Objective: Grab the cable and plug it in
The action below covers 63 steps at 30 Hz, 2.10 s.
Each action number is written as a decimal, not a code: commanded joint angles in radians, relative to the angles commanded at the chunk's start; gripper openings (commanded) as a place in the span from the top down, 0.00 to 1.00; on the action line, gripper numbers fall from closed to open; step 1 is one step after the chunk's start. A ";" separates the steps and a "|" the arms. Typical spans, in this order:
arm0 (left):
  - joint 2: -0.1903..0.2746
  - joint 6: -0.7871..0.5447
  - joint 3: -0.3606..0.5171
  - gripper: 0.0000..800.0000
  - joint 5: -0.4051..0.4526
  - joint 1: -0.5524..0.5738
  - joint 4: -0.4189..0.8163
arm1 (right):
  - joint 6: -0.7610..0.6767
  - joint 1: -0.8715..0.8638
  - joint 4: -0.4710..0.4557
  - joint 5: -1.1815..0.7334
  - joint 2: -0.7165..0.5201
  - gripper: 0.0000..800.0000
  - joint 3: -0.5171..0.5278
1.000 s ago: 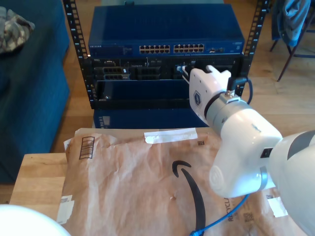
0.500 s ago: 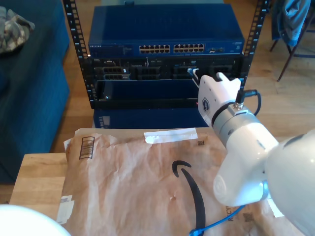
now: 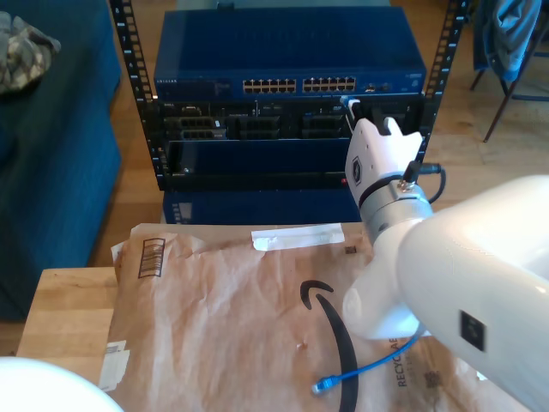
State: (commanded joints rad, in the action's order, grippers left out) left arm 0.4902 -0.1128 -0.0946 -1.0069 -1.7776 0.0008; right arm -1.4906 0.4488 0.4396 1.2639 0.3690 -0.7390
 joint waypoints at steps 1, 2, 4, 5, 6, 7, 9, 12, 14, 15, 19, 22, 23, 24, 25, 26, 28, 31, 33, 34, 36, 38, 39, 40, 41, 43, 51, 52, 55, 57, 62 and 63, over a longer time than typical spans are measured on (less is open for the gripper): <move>0.000 0.000 0.000 0.00 0.000 0.000 0.000 | 0.000 0.005 0.014 0.008 0.026 1.00 -0.020; 0.000 0.000 0.000 0.00 0.000 0.000 0.000 | 0.003 0.012 0.026 0.018 0.049 1.00 -0.040; 0.000 0.000 0.000 0.00 0.000 0.000 0.000 | 0.006 0.023 0.068 0.038 0.083 1.00 -0.081; 0.000 0.000 0.000 0.00 0.000 0.000 0.000 | 0.006 0.028 0.086 0.040 0.100 1.00 -0.098; 0.000 0.000 0.000 0.00 0.000 0.000 0.000 | 0.006 0.034 0.097 0.040 0.114 1.00 -0.123; 0.000 0.000 0.000 0.00 0.000 0.000 0.000 | 0.008 0.038 0.103 0.040 0.129 1.00 -0.138; 0.000 0.000 0.000 0.00 0.000 0.000 0.000 | 0.008 0.038 0.109 0.041 0.152 1.00 -0.169; 0.000 0.000 0.000 0.00 0.000 0.000 0.000 | 0.029 0.038 0.141 0.041 0.178 1.00 -0.201; 0.000 0.000 0.000 0.00 0.000 0.000 0.000 | 0.057 0.038 0.166 0.041 0.204 1.00 -0.245; 0.000 0.000 0.000 0.00 0.000 0.000 0.000 | 0.064 0.038 0.184 0.041 0.226 1.00 -0.270; 0.000 0.000 0.000 0.00 0.000 0.000 0.000 | 0.103 0.040 0.212 0.041 0.249 1.00 -0.325; 0.000 0.000 0.000 0.00 0.000 0.000 0.000 | 0.107 0.038 0.232 0.040 0.265 1.00 -0.345; 0.000 0.000 0.000 0.00 0.000 0.000 0.000 | 0.115 0.038 0.236 0.040 0.269 1.00 -0.345; 0.000 0.000 0.000 0.00 0.000 0.000 0.000 | 0.133 0.038 0.236 0.040 0.272 1.00 -0.345; 0.000 0.000 0.000 0.00 0.000 0.000 0.000 | 0.147 0.038 0.236 0.038 0.273 1.00 -0.345; 0.000 0.000 0.000 0.00 0.000 0.000 0.000 | 0.149 0.038 0.236 0.038 0.276 1.00 -0.347; 0.000 0.000 0.000 0.00 0.000 0.000 0.000 | 0.149 0.038 0.236 0.035 0.278 1.00 -0.350; 0.000 0.000 0.000 0.00 0.000 0.000 0.000 | 0.158 0.038 0.236 0.032 0.287 1.00 -0.370; 0.000 0.000 0.000 0.00 0.000 0.000 0.000 | 0.164 0.038 0.236 0.032 0.302 1.00 -0.390; 0.000 0.000 0.000 0.00 0.000 0.000 0.000 | 0.166 0.038 0.236 0.032 0.307 1.00 -0.396; 0.000 0.000 0.000 0.00 0.000 0.000 0.000 | 0.169 0.035 0.236 0.031 0.311 1.00 -0.402; 0.000 0.000 0.000 0.00 0.000 0.000 0.000 | 0.169 0.032 0.236 0.031 0.315 1.00 -0.405; 0.000 0.000 0.000 0.00 0.000 0.000 0.000 | 0.169 0.031 0.236 0.031 0.318 1.00 -0.410; 0.000 0.000 0.000 0.00 0.000 0.000 0.000 | 0.167 0.031 0.236 0.031 0.327 1.00 -0.411; 0.000 0.000 0.000 0.00 0.000 0.000 0.000 | 0.169 0.031 0.236 0.031 0.328 1.00 -0.413; 0.000 0.000 0.000 0.00 0.000 0.000 0.000 | 0.169 0.029 0.236 0.031 0.333 1.00 -0.414; 0.000 0.000 0.000 0.00 0.000 0.000 0.000 | 0.167 0.015 0.233 0.029 0.358 1.00 -0.470; 0.000 0.000 0.000 0.00 0.000 0.000 0.000 | 0.167 0.015 0.232 0.028 0.358 1.00 -0.470; 0.000 0.000 0.000 0.00 0.000 0.000 0.000 | 0.167 0.015 0.232 0.028 0.356 1.00 -0.470; 0.000 0.000 0.000 0.00 0.000 0.000 0.000 | 0.167 0.015 0.232 0.028 0.356 1.00 -0.470; 0.000 0.000 0.000 0.00 0.000 0.000 0.000 | 0.166 0.015 0.230 0.021 0.358 1.00 -0.470; 0.000 0.000 0.000 0.00 0.000 0.000 0.000 | 0.166 0.015 0.230 0.021 0.358 1.00 -0.470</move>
State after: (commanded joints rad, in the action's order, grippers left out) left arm 0.4902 -0.1128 -0.0946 -1.0069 -1.7776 0.0008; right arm -1.3249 0.4641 0.6697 1.2854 0.7265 -1.2085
